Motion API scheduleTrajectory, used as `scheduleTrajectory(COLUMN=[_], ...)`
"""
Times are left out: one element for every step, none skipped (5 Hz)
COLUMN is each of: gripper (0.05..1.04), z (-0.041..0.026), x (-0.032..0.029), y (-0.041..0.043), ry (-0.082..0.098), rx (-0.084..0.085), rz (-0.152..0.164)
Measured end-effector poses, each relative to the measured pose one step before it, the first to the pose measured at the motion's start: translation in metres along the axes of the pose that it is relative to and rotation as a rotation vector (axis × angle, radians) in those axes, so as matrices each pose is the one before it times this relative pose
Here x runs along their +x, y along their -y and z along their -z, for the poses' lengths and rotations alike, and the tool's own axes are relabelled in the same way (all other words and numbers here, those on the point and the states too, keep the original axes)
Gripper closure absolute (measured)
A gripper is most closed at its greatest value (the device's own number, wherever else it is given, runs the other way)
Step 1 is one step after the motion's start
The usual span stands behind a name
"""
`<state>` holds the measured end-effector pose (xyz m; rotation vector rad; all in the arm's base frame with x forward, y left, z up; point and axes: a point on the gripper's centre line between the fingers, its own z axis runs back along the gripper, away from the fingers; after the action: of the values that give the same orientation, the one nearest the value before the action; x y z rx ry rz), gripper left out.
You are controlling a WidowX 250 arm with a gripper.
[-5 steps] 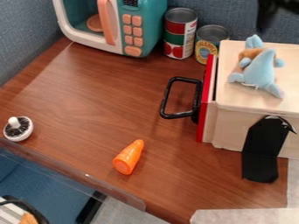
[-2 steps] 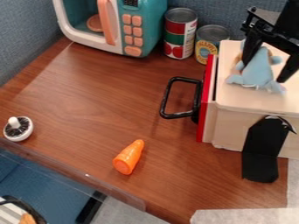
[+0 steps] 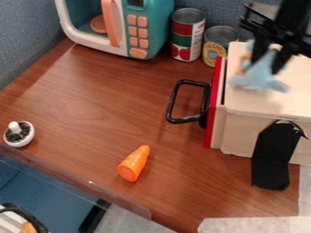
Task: Take the blue object and place it on the table surface.
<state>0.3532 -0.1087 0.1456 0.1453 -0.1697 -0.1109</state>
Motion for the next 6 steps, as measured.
scheduleTrajectory(gripper=[0.874, 0.902, 0.906, 0.906, 0.906, 0.906], z=[-0.02839, 0.01358, 0.04719, 0.0321, 0.03447, 0.02757], x=[-0.0115, -0.01109, -0.0121, -0.00174, 0.0027, 0.00652], y=[-0.04497, -0.04583, -0.04281, -0.04689, -0.02738, -0.01145], ry=[0.0465, -0.0224, -0.0005, 0.0579, -0.0041, -0.0072], rx=[0.0167, 0.0206, -0.0135, 0.0295, 0.0183, 0.0052], rz=[-0.0896, -0.0798, -0.0523, -0.0538, -0.0165, -0.0066])
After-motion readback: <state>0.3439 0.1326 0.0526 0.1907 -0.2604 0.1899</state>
